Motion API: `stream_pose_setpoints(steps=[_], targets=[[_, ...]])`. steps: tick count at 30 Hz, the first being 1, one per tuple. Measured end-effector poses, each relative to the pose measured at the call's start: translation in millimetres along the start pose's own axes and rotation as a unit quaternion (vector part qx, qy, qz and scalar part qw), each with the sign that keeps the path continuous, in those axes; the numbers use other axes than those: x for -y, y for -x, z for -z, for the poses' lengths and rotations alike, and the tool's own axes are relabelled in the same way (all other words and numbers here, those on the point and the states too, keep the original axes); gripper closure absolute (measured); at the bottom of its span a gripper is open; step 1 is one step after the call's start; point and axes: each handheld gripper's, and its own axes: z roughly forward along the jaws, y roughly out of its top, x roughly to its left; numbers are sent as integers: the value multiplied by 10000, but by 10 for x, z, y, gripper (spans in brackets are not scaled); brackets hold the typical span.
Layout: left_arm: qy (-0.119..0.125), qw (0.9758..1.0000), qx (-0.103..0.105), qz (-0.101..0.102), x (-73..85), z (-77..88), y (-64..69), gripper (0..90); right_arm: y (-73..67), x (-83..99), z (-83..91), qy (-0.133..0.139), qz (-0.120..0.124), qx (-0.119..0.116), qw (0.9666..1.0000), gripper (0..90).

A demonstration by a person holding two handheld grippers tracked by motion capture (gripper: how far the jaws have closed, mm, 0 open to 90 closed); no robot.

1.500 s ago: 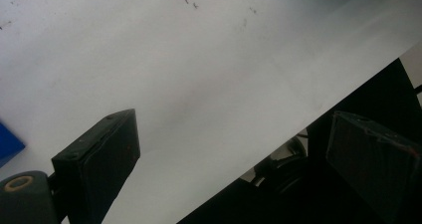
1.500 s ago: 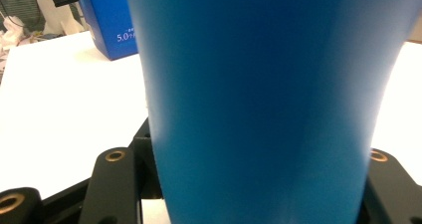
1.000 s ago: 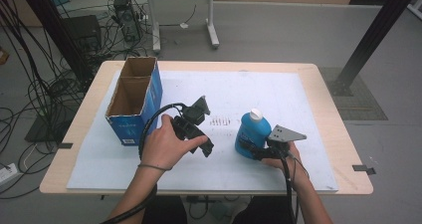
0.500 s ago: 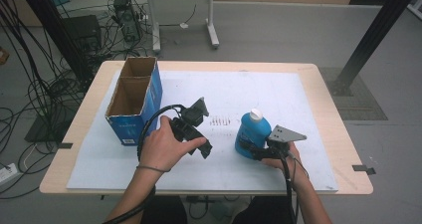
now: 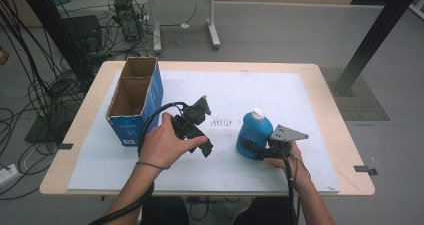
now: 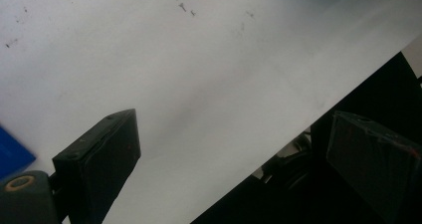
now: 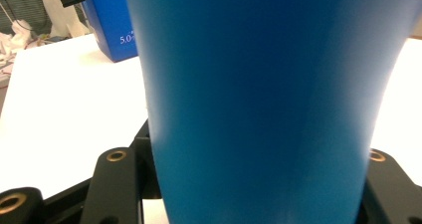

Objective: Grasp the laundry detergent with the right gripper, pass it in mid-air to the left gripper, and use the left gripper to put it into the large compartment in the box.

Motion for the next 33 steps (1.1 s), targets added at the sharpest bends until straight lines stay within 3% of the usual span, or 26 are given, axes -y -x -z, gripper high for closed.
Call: stream_pose_setpoints(steps=[4,7,10,13,17,23,25,27,29,32,33], targets=[[25,9999,26,-137,8,38,-7,74,13,-11,0,-19,-4,-24,10000,418],[45,9993,34,-369,7,86,0,77,29,-15,7,-22,-28,-51,10000,419],[23,9991,50,-424,-5,100,1,83,41,-27,14,-48,-31,-77,10000,419],[91,9975,100,-693,-3,153,15,83,78,-59,38,-80,-54,-171,9998,419],[123,9961,192,-851,-5,194,-2,79,108,-89,60,-68,-39,-263,9996,419],[197,9927,285,-1159,-3,305,-19,78,194,-183,98,-70,-6,-554,9984,419],[212,9913,305,-1263,-2,335,-22,82,263,-259,110,-122,45,-805,9967,419],[251,9896,303,-1384,10,368,-14,81,283,-282,111,-128,65,-884,9960,419],[244,9886,396,-1433,5,397,-42,79,346,-320,111,-101,110,-1109,9937,419],[210,9856,384,-1632,9,449,-37,80,420,-383,104,-53,146,-1406,9900,421],[210,9856,384,-1632,9,449,-37,80,432,-397,99,-30,159,-1466,9891,421]])
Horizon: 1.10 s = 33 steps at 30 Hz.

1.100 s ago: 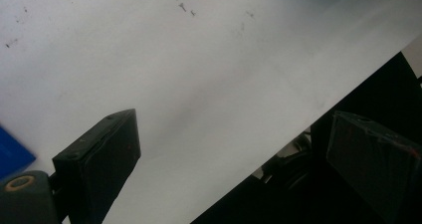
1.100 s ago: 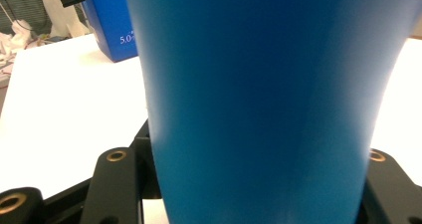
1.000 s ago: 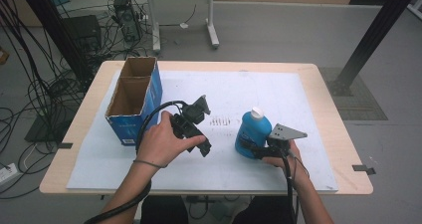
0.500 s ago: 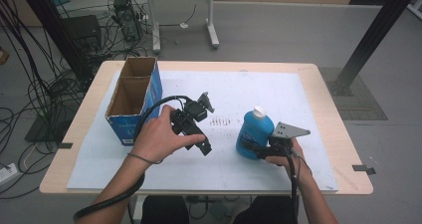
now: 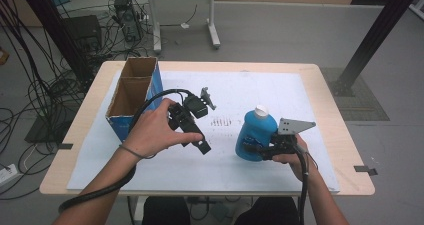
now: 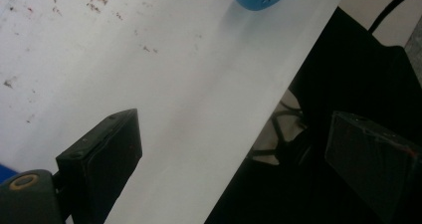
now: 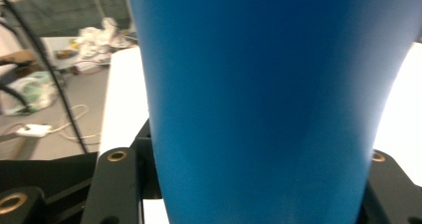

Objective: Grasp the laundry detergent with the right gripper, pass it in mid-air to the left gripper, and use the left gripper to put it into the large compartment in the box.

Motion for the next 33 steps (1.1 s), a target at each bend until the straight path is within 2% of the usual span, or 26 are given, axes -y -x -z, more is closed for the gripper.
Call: stream_pose_setpoints(steps=[1,2,3,4,6,7,9,10,11,15,20,26,32,33], targets=[[5,10000,42,-1,5,13,-11,80,0,0,0,0,0,0,10000,421],[25,9999,71,-87,15,44,-10,80,33,-35,-3,30,39,-135,9999,421],[25,9999,71,-87,15,44,-10,79,33,-35,-3,30,39,-135,9999,421],[34,9998,65,-178,19,79,3,80,64,-75,-14,52,88,-268,9996,421],[40,9997,53,-228,21,97,12,80,74,-97,-22,58,124,-325,9994,422],[23,9995,46,-325,12,133,32,80,99,-154,-41,36,186,-462,9988,422],[17,9992,35,-387,7,152,47,80,108,-177,-54,29,215,-513,9984,422],[3,9990,44,-451,-1,171,55,80,135,-231,-79,-10,282,-644,9975,422],[2,9986,47,-518,-5,191,67,80,135,-231,-79,-10,282,-644,9975,422],[-31,9969,-26,-792,-33,293,143,82,189,-321,-142,-74,379,-931,9949,422],[-92,9956,-30,-937,-69,336,173,80,203,-377,-198,-147,437,-1087,9930,423],[-233,9928,85,-1172,-143,365,190,81,217,-441,-268,-247,523,-1280,9901,424],[-285,9911,67,-1297,-197,391,246,81,214,-472,-331,-287,568,-1392,9882,424],[-360,9899,62,-1371,-243,410,268,80,216,-480,-340,-298,587,-1409,9878,424]])
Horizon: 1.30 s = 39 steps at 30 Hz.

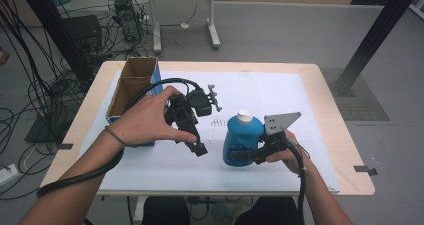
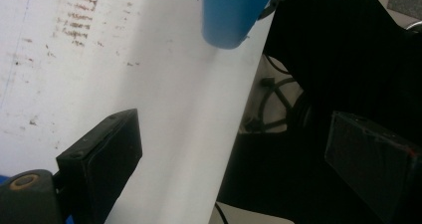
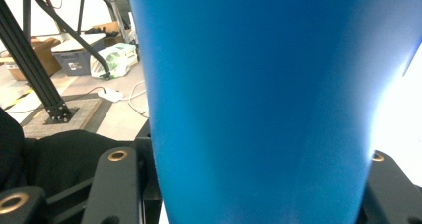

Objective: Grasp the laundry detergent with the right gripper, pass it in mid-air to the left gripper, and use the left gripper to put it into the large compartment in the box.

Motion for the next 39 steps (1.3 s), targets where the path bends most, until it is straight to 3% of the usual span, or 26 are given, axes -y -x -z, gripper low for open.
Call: stream_pose_setpoints(steps=[20,27,39], targets=[[-180,9995,-36,-263,-250,78,115,78,10,-43,-176,-12,100,-157,9998,425],[-395,9984,-83,-404,-416,28,168,80,11,-62,-230,-52,119,-223,9997,425],[-535,9971,-164,-522,-576,-5,234,85,20,-95,-315,-104,162,-302,9994,425]])
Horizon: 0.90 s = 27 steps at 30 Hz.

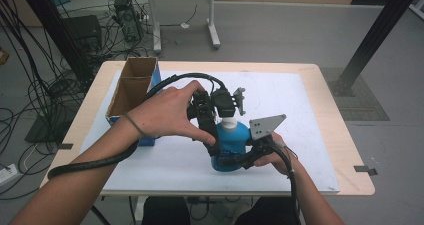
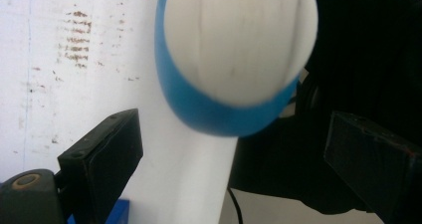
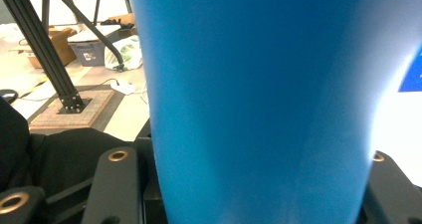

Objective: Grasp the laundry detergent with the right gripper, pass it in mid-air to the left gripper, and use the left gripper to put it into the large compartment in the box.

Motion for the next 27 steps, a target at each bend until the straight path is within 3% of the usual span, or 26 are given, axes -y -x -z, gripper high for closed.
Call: stream_pose_setpoints(steps=[27], targets=[[-370,9990,-41,-237,-366,-166,79,77,3,-106,-155,-60,164,-100,9998,425]])
